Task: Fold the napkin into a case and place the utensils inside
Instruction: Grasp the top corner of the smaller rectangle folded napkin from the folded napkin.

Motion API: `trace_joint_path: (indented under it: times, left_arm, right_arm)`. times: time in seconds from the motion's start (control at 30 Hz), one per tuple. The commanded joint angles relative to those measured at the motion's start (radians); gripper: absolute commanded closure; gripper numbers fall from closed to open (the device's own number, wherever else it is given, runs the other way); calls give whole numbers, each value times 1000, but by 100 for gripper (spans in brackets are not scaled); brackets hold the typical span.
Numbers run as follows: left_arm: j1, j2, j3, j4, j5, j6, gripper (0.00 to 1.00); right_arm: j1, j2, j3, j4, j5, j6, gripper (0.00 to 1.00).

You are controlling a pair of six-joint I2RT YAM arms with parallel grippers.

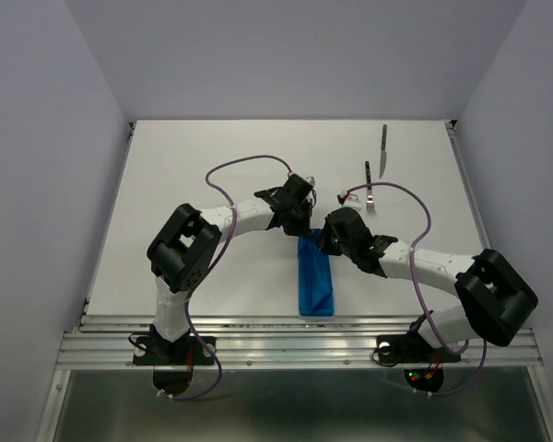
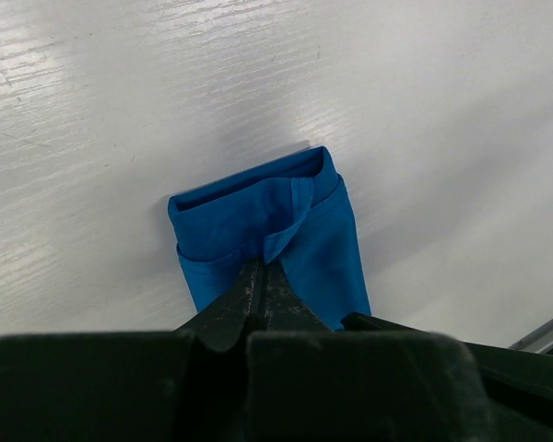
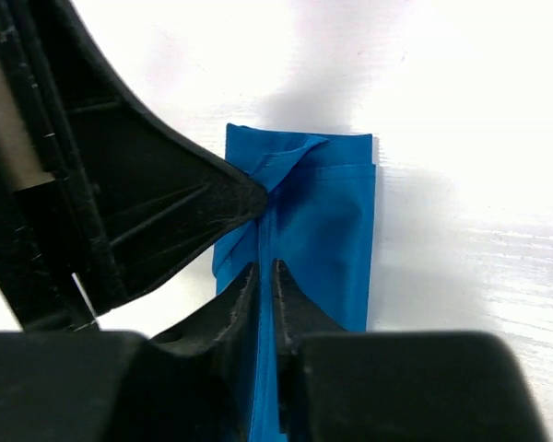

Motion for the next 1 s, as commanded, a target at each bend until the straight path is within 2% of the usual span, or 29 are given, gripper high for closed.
trace_joint_path:
  times: [0.0,0.07,0.3,0.5,0.97]
  left_arm:
    - [0,-31,11,22,14,1,100]
    - [0,-34,8,22,14,1,100]
    - [3,-39,-1,27,21,3,100]
    - [3,-33,-1,35,31,1,100]
    - [1,-10,-4,59,74,-22,100]
  right_arm:
    - [-17,19,6,8,38,36,90]
    - [-17,47,20,3,37,39,95]
    - [-46,132,52,-3,21,22,99]
    - [-46,215,72,47,-87,-6,99]
    - [-46,264,86,87,-112,-1,99]
